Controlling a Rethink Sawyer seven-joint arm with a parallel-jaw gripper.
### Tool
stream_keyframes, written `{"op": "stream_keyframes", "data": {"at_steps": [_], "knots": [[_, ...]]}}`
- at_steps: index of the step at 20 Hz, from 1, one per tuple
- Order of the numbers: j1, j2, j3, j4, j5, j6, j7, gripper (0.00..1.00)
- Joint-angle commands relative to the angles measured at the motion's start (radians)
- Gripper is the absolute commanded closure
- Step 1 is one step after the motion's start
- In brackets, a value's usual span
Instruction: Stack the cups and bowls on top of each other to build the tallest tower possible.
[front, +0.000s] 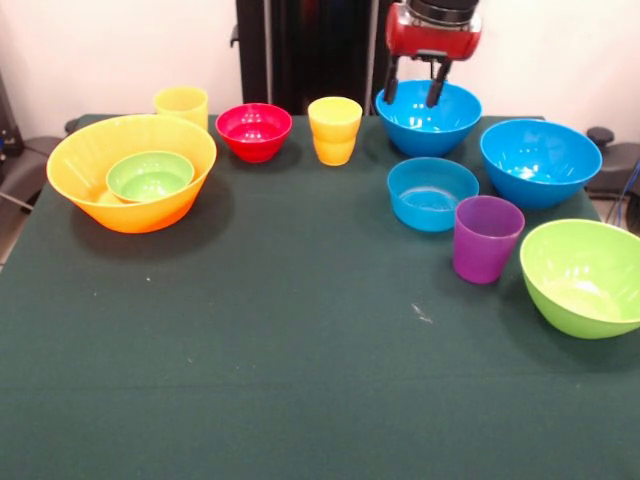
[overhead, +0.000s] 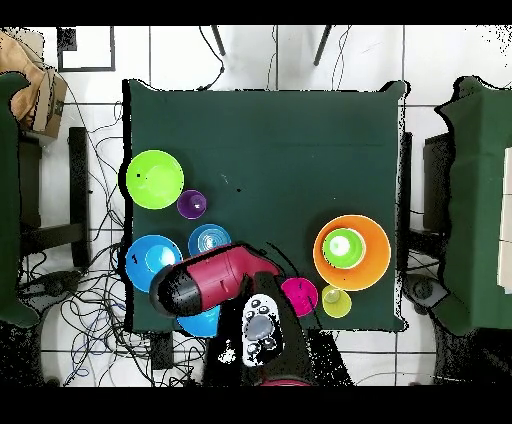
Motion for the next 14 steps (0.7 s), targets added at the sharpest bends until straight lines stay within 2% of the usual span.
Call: {"op": "stream_keyframes", "data": {"at_steps": [1,9,14], "knots": [[0.044,0.073,0.048,-0.099,0.033,0.092,0.046,0.0],[0.072,0.119,0.019,-0.103,-0.009,0.037,0.048,0.0],[0.052,0.222,-0.034,-0.118,-0.087,-0.097,0.055,0.0]]}}
